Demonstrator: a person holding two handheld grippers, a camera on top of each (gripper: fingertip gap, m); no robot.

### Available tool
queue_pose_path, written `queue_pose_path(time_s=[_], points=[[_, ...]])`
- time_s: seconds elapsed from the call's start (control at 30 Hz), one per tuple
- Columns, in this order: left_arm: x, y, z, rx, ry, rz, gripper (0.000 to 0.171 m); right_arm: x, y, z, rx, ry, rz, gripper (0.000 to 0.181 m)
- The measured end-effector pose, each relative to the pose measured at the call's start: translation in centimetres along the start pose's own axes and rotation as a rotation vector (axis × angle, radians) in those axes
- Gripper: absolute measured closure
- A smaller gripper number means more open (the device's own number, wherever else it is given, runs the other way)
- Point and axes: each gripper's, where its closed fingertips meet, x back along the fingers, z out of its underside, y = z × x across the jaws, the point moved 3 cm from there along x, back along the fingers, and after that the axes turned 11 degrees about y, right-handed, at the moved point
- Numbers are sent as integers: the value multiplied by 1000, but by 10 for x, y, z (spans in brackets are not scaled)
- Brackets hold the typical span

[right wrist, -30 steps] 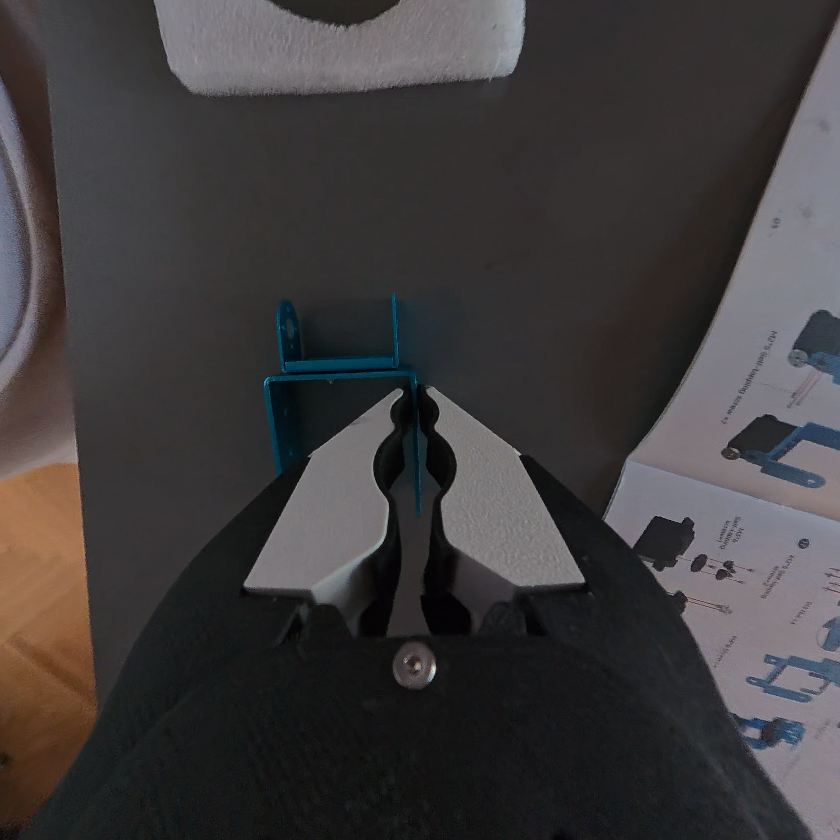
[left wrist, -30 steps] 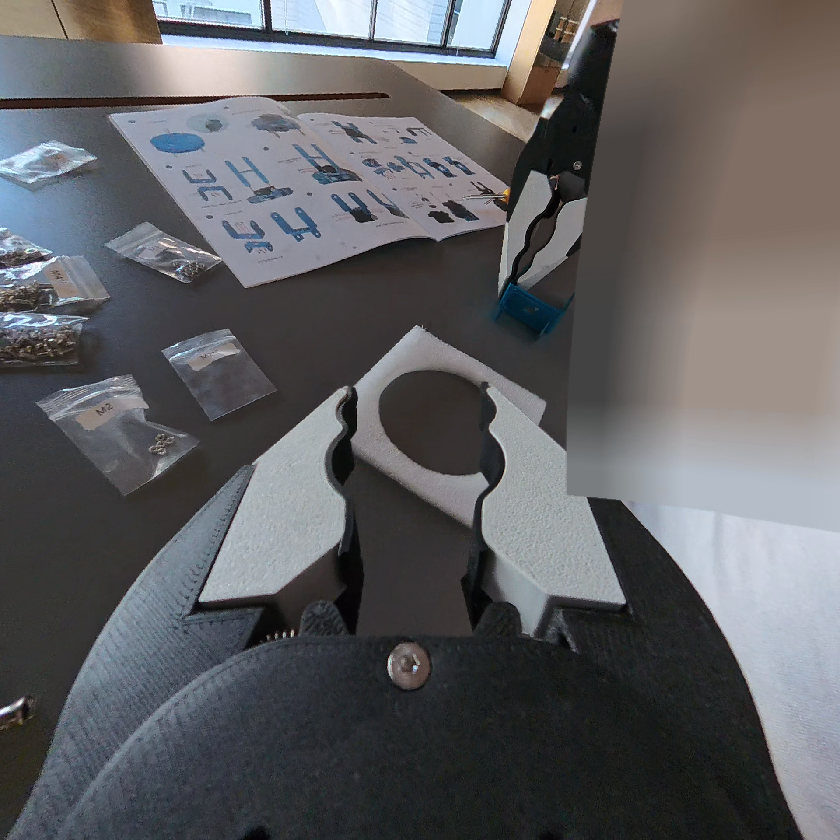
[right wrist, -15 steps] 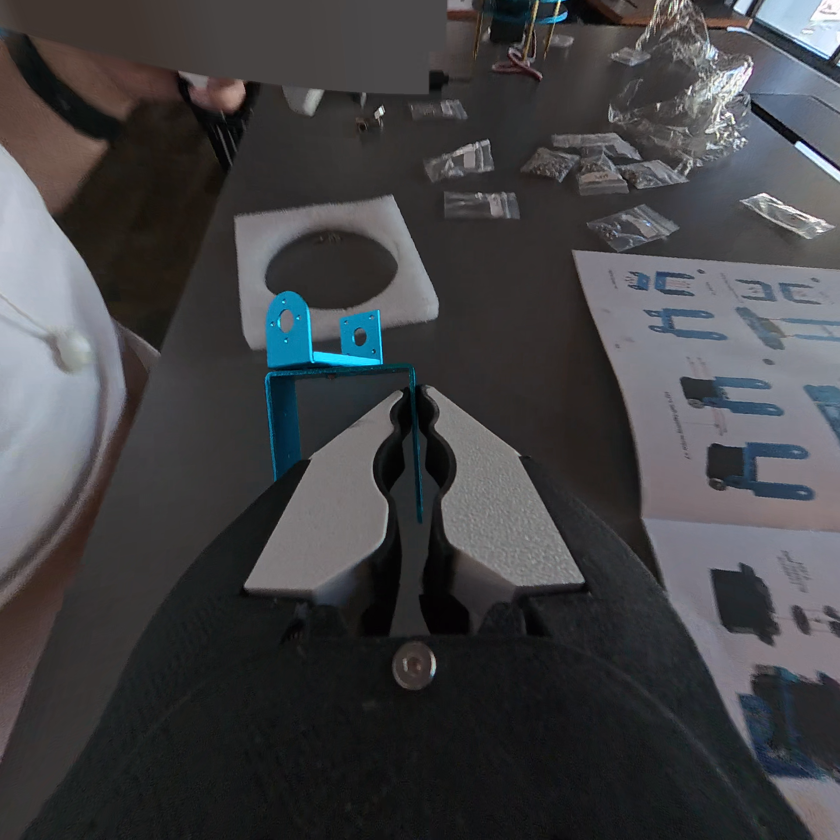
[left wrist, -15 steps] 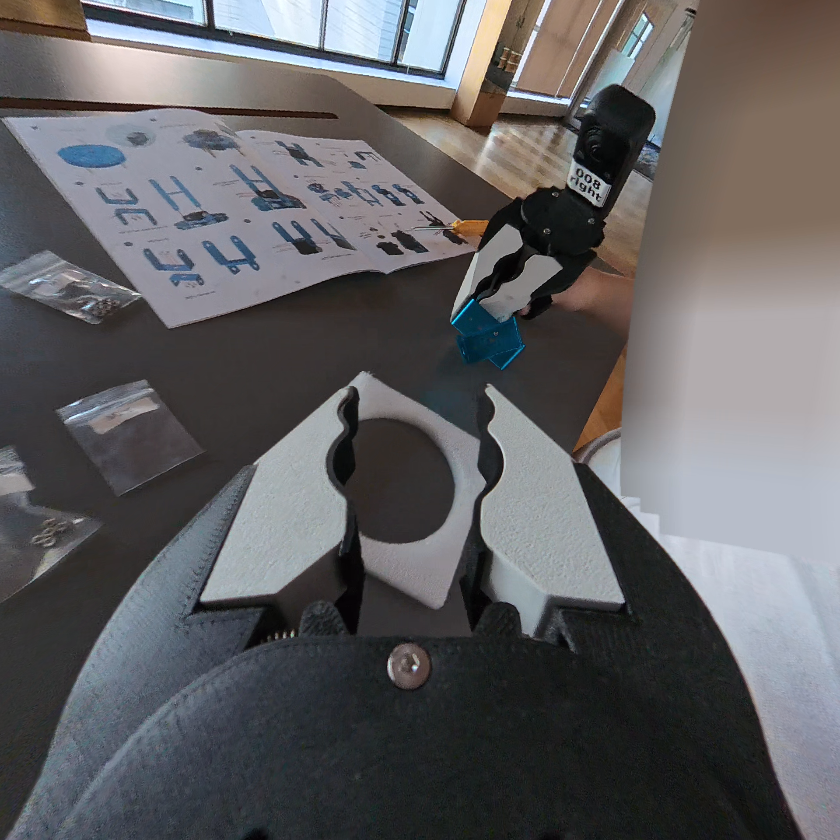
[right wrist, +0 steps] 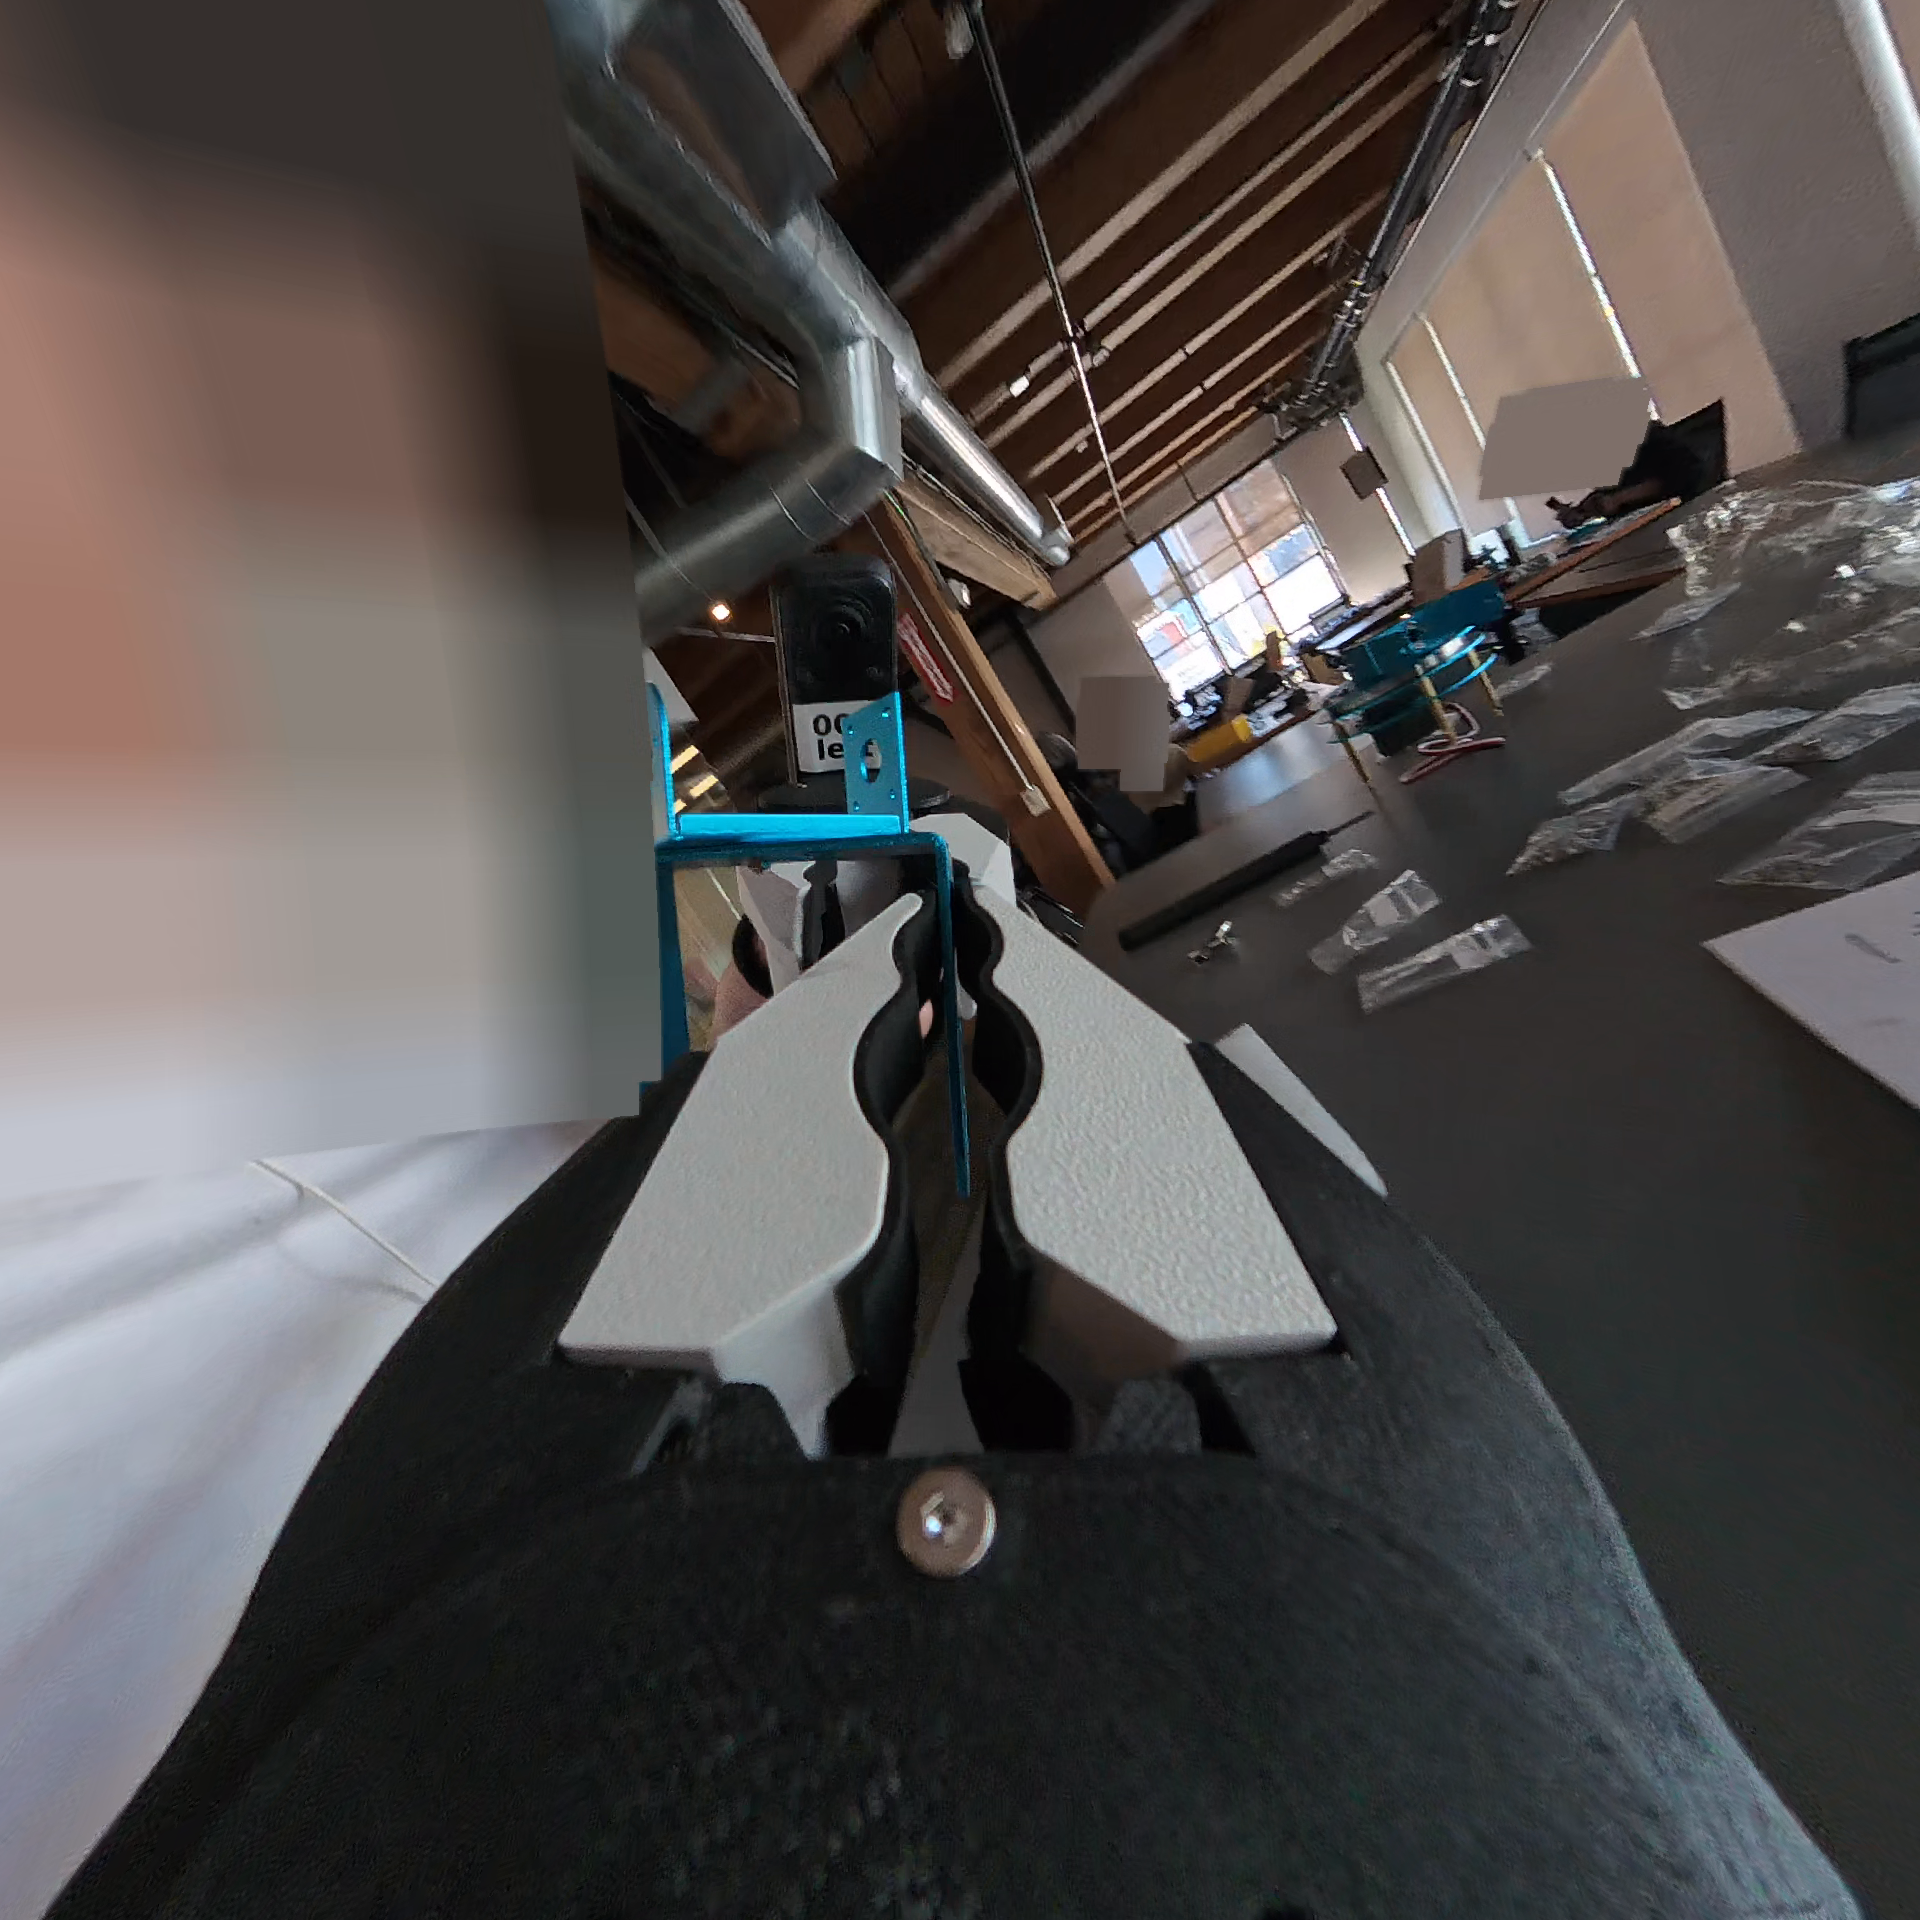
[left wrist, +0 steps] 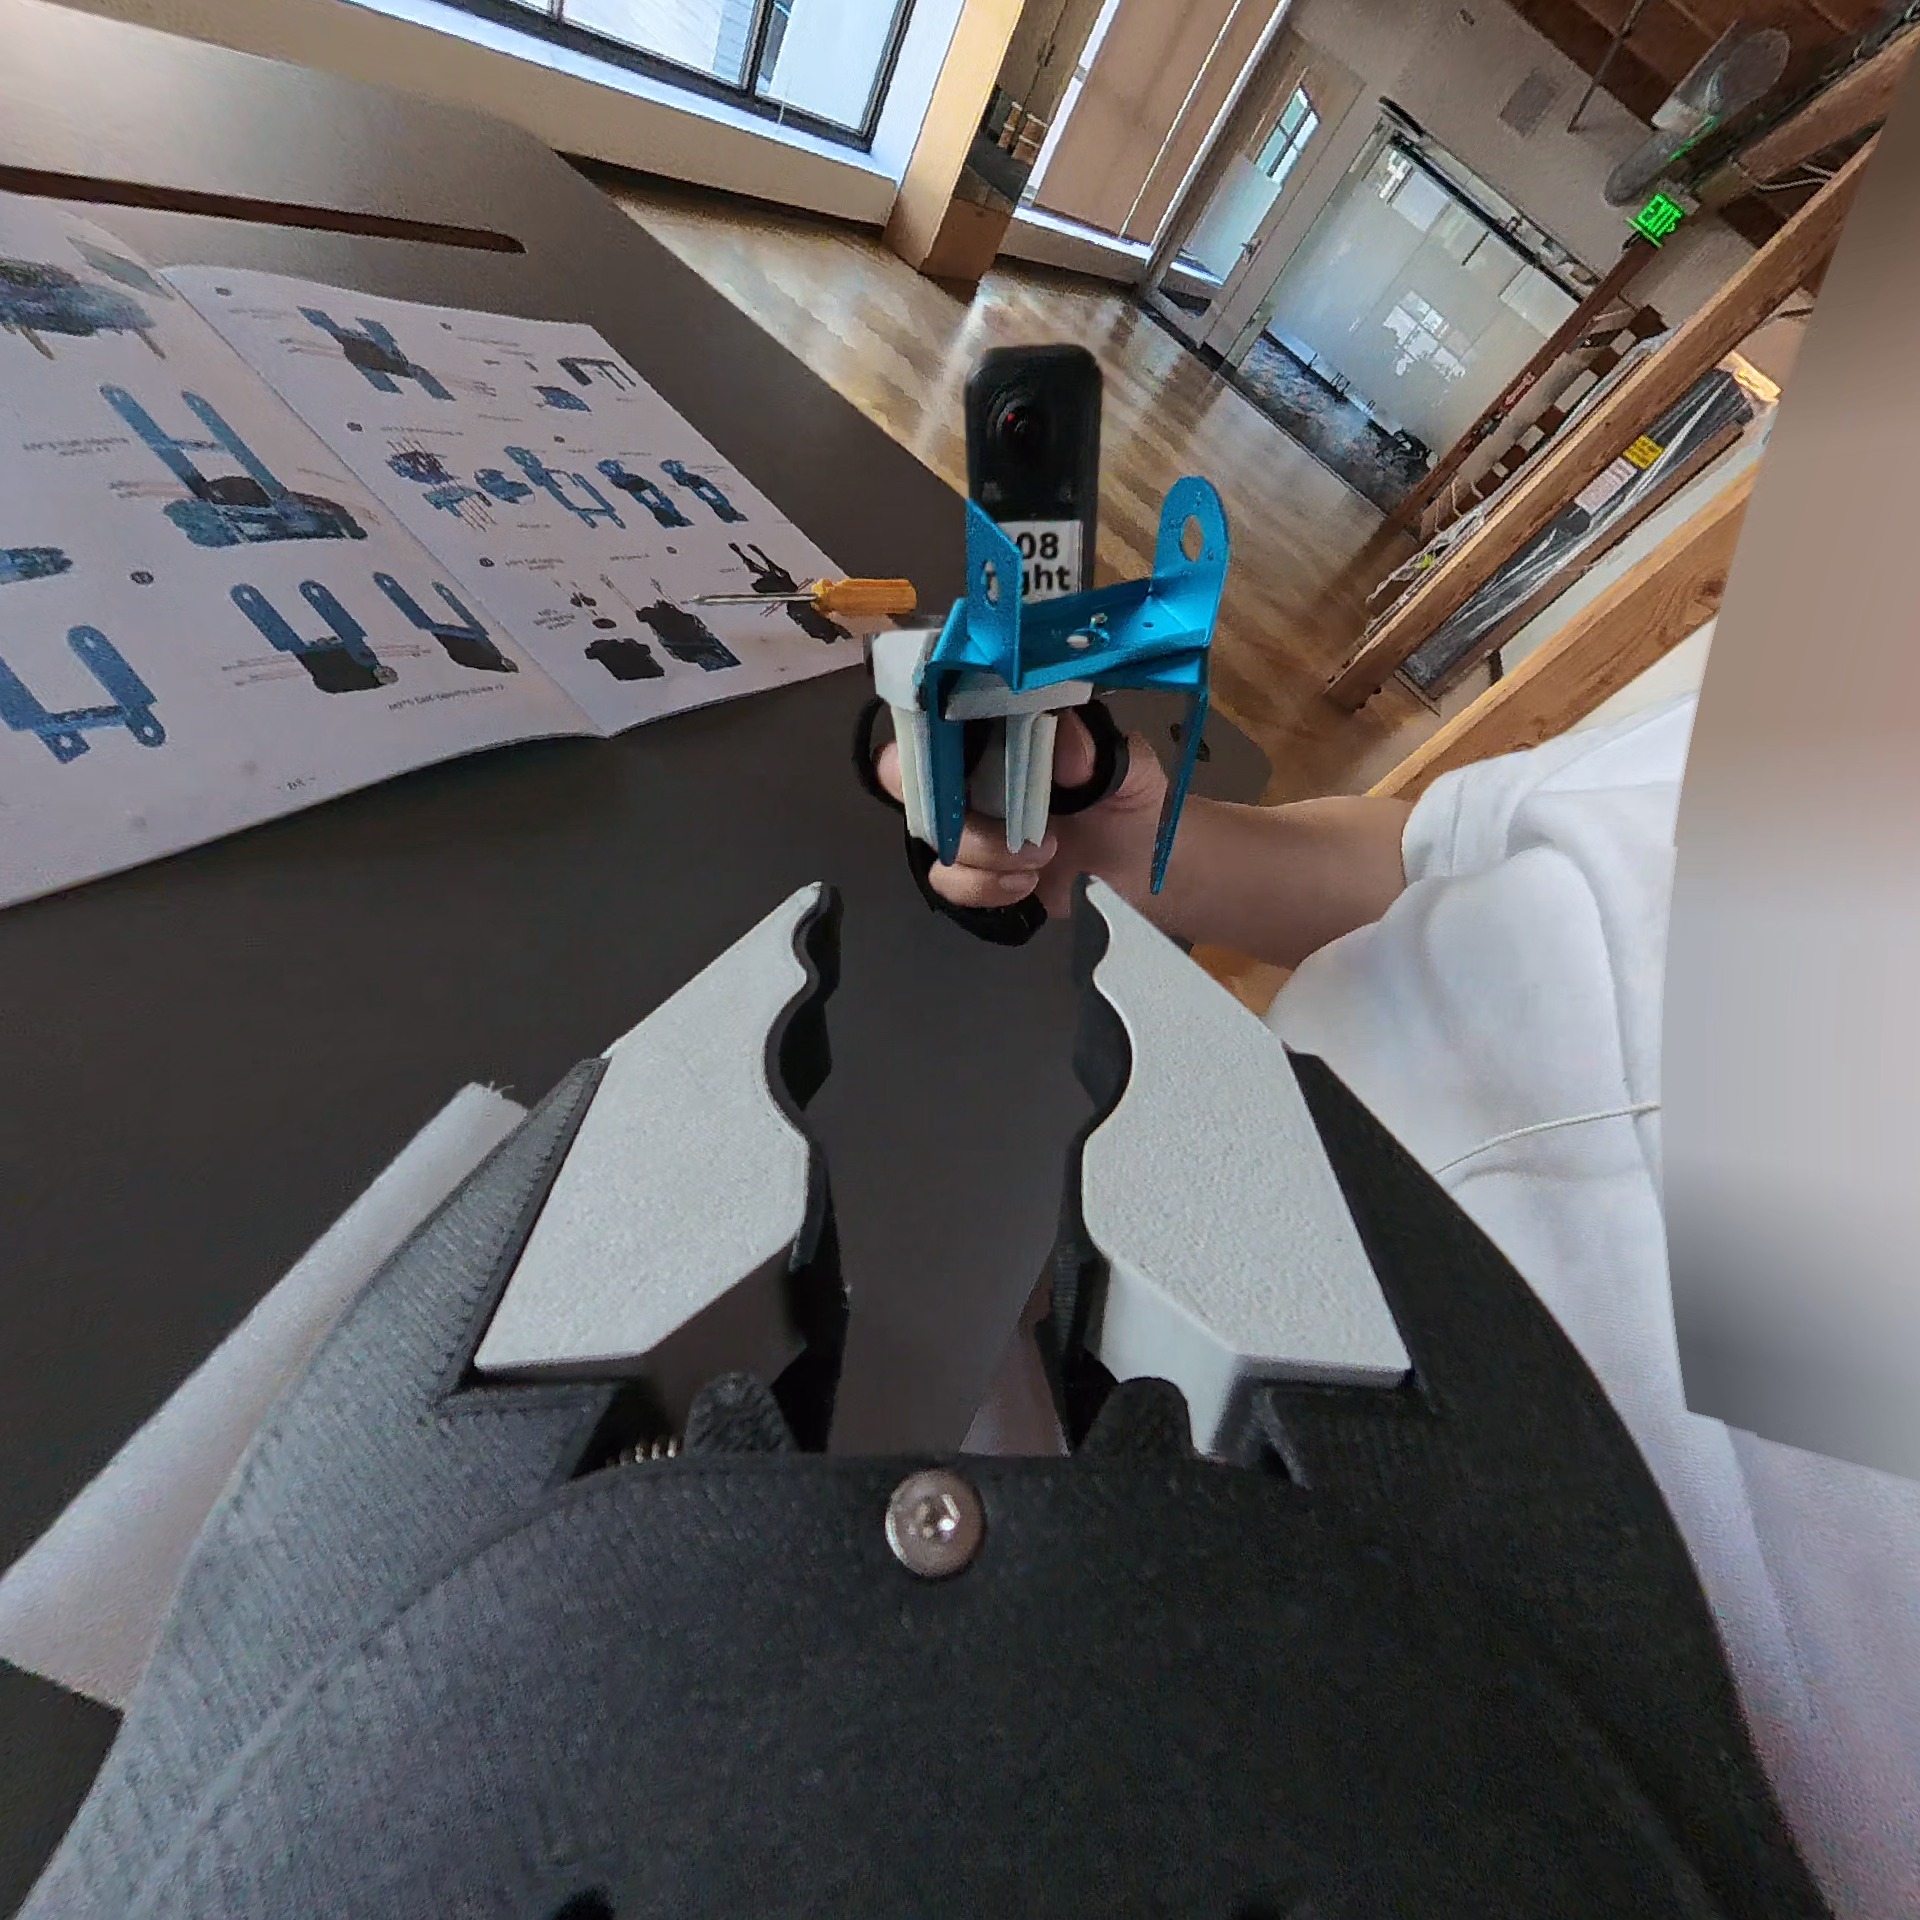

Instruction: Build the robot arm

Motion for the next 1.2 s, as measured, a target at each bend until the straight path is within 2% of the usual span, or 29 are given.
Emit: queue_pose_path(time_s=[0.17,0.3,0.37,0.47,0.63,0.77,0.87,0.97,1.07,1.2], points=[[18,1,-10,-1,-5,-94,130,-4,-5,-6,-5,-43,-52,181],[58,16,-6,-2,-65,-254,130,-5,-5,-12,34,-63,-79,181],[79,27,6,-2,-53,-337,133,-5,-9,-14,-7,-92,-100,181],[88,46,36,-5,124,-402,146,-6,-18,-7,93,-36,-11,181],[72,73,73,-30,472,-443,155,5,-26,-7,176,-24,82,181],[62,83,96,73,624,-428,156,8,-27,-7,233,7,129,181],[60,88,105,186,576,-462,152,6,-24,-5,252,25,125,181],[64,98,111,323,495,-569,137,4,-24,-2,286,52,143,181],[65,98,115,402,442,-618,137,2,-26,-1,287,62,144,181],[59,98,116,509,387,-614,138,-1,-28,1,284,74,141,181]])
